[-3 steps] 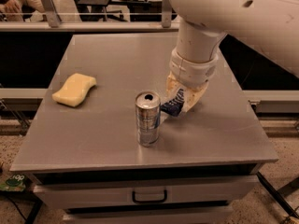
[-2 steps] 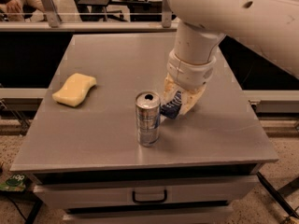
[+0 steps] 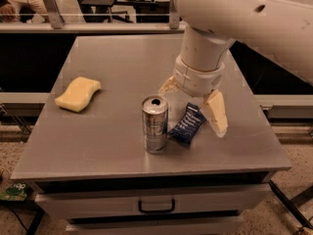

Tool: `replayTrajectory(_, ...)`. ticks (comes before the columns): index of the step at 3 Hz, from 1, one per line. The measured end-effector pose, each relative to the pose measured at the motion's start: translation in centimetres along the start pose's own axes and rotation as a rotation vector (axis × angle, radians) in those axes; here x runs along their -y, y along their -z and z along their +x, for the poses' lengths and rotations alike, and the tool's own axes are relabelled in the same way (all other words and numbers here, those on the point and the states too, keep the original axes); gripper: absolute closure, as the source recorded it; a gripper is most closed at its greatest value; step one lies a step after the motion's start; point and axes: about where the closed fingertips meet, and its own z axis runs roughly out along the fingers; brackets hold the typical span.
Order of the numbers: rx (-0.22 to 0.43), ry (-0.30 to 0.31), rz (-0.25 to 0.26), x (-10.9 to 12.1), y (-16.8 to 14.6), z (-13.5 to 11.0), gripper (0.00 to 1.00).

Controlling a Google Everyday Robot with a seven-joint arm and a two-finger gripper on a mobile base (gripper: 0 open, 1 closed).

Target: Move rxbar blueberry near redbull can

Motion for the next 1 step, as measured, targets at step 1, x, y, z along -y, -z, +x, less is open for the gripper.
replayTrajectory(1,0.0,0.0,0.0,0.0,0.0,0.0,0.0)
